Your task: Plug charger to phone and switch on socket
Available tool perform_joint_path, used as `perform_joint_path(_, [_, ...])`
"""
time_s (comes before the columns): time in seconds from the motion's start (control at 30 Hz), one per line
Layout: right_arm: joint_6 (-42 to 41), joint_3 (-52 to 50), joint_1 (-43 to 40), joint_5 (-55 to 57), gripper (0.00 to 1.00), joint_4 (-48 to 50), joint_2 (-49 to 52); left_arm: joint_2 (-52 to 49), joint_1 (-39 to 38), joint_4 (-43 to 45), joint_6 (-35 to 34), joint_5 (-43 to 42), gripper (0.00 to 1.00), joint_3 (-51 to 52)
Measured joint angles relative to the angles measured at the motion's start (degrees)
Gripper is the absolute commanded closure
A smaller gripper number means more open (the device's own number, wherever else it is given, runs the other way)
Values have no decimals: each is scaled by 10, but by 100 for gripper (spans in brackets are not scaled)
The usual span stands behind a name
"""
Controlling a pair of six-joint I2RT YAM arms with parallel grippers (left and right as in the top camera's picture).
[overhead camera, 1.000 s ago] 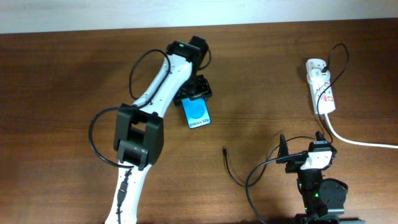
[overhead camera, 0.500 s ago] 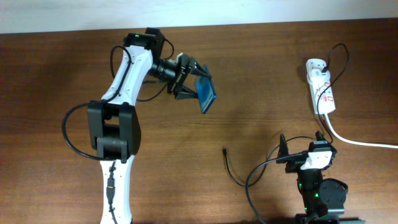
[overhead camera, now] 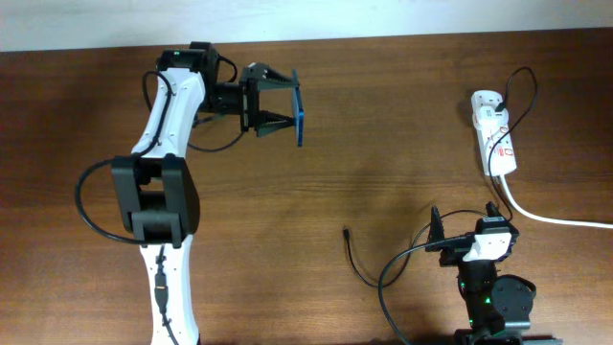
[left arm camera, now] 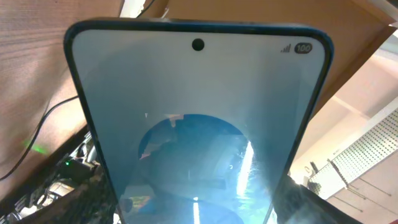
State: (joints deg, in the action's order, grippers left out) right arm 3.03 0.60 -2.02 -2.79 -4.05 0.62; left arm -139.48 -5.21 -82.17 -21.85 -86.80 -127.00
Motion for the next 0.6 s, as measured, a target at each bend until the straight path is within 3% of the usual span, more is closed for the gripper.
perform_joint_path(0.2, [-10,0,0,-14,2,2,0,0,-1,-27,0,0,25,0])
perform_joint_path(0.37, [-196,0,0,-275,2,20,0,0,-1,-27,5,0,25,0])
perform_joint_path(0.6, [-240,25,0,-376,2,37,7,0,-1,-27,9,-2,25,0])
